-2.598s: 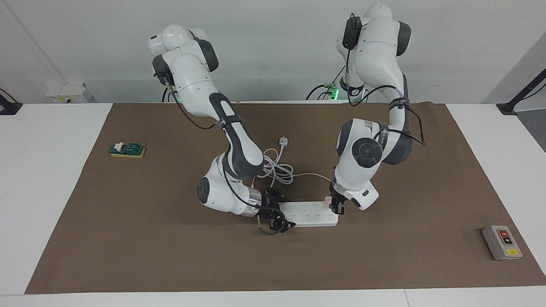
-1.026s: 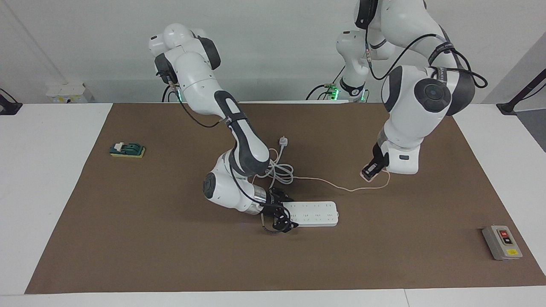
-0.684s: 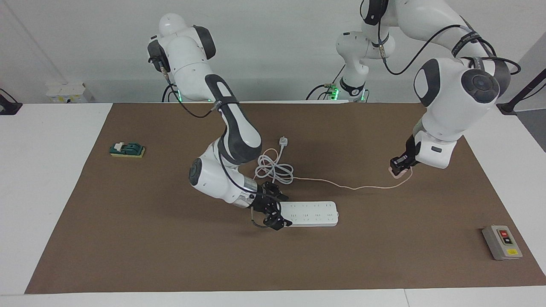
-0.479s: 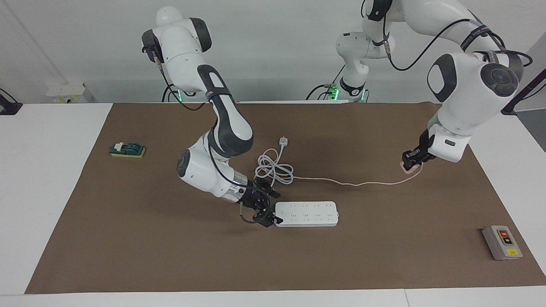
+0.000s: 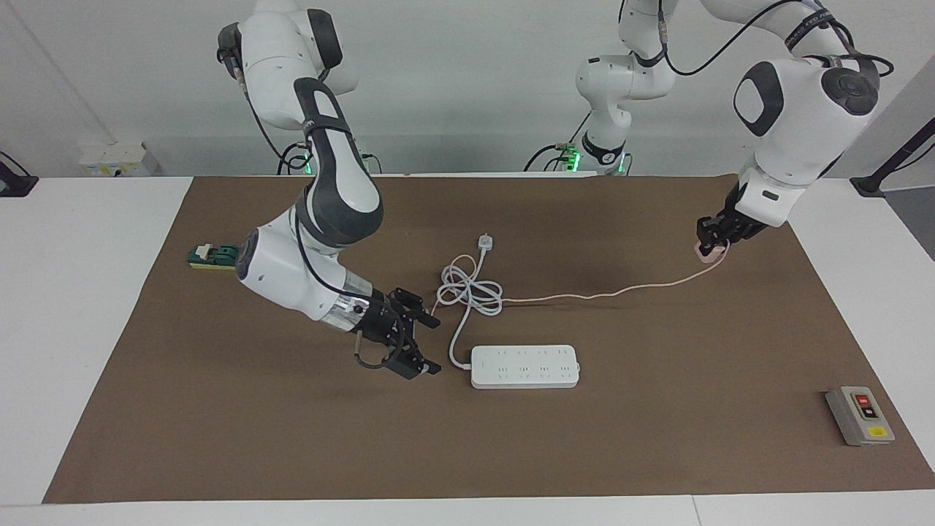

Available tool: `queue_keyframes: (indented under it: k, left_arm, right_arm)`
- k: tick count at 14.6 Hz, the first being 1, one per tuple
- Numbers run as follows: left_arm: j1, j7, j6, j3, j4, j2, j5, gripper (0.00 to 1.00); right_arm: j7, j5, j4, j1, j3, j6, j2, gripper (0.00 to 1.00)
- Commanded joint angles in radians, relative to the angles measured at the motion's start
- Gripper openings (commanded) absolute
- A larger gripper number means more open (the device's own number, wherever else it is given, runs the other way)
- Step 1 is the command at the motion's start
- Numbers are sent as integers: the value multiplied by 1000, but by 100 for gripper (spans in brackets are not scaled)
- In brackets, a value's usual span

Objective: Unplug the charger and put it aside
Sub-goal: 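Carry the charger aside with the left gripper while the right gripper withdraws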

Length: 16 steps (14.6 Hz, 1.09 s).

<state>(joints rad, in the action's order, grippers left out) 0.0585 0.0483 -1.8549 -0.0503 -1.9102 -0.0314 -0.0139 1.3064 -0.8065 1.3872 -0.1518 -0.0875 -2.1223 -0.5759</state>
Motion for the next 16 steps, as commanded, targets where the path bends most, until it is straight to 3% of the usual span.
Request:
queue_keyframes:
  k: [1, 7, 11, 13, 16]
  left_arm:
    - [-54, -164, -99, 7, -173, -87, 5, 0]
    - [-161, -441, -171, 6, -211, -10, -231, 0]
    - [-164, -449, -277, 7, -253, 45, -242, 3]
    - [-196, -453, -332, 7, -268, 74, -251, 33]
    - [-206, -462, -352, 7, -267, 91, -270, 92]
  right_arm:
    - [-1, 75, 44, 37, -6, 42, 77, 100]
    - [-96, 262, 44, 92, -6, 165, 159, 100]
    - [-269, 306, 44, 139, -5, 251, 189, 100]
    - [-384, 355, 44, 152, -5, 289, 211, 100]
    - [-560, 423, 44, 176, -5, 350, 241, 100]
